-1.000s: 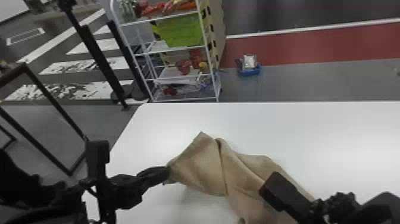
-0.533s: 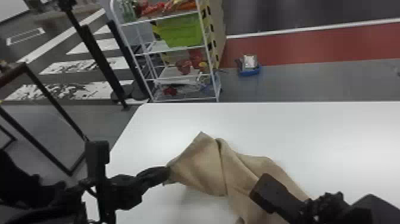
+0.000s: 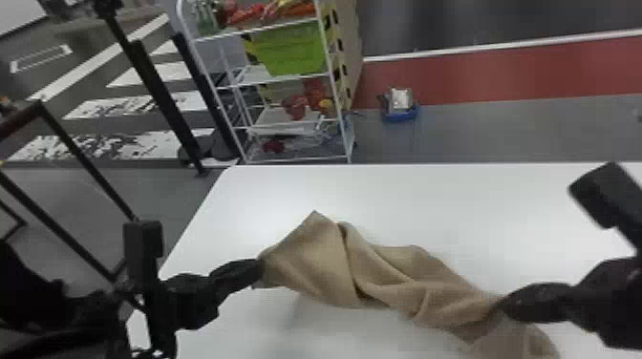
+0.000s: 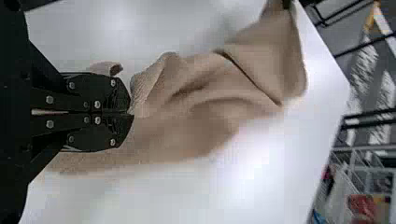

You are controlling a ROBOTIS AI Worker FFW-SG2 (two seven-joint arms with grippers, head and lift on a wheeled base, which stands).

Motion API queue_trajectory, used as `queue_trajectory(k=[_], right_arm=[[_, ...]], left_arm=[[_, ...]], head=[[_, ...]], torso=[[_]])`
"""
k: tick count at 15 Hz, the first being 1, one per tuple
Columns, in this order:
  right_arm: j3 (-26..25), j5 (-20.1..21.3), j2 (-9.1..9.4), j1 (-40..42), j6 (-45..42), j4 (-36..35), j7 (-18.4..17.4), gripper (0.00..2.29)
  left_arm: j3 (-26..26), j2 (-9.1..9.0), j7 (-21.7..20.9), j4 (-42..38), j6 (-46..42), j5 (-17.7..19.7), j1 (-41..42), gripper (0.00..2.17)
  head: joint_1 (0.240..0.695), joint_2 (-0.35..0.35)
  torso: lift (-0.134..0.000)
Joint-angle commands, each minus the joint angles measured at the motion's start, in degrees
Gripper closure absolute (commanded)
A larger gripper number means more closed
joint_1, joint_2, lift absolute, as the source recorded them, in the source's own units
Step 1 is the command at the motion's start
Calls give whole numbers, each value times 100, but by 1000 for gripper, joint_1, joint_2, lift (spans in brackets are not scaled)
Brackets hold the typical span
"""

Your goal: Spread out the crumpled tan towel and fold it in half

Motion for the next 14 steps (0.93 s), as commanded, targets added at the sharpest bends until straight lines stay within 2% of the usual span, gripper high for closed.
queue_trajectory(k=[1,3,4,6,8,11,12,13,14], right_arm=[[-1115,-347,5,-181,-404,-6,54,1450],[-1800,-585,23,-409,-563,135,54,1450],[-2161,-761,14,-558,-580,240,54,1450],[-2548,-936,14,-673,-738,363,54,1450],[-2758,-1147,49,-638,-1160,469,54,1450],[-2820,-1147,172,-725,-1951,917,54,1450],[-2882,-1191,277,-787,-2496,1049,54,1450],[-2925,-1200,357,-910,-2848,1216,-62,1450],[-2934,-1200,383,-1165,-2848,1418,-290,1450]], left_arm=[[101,-15,-70,-118,79,1,-135,994],[303,-15,-219,-215,395,18,-408,994],[444,-15,-351,-294,677,9,-601,994],[575,-15,-518,-470,993,62,-759,994],[487,-15,-571,-593,1309,238,-829,994],[-40,-15,-386,-558,1520,97,-1207,994],[-137,-15,-281,-496,1520,18,-1427,994],[-268,-15,-158,-321,1538,9,-1717,994],[-339,-15,-105,-74,1661,-70,-2077,994]], head=[[695,350],[695,329],[695,280],[695,240],[695,207],[695,159],[695,147],[695,138],[695,132]], torso=[[-124],[-124],[-124],[-124],[-124],[-124],[-124],[-124],[-124]])
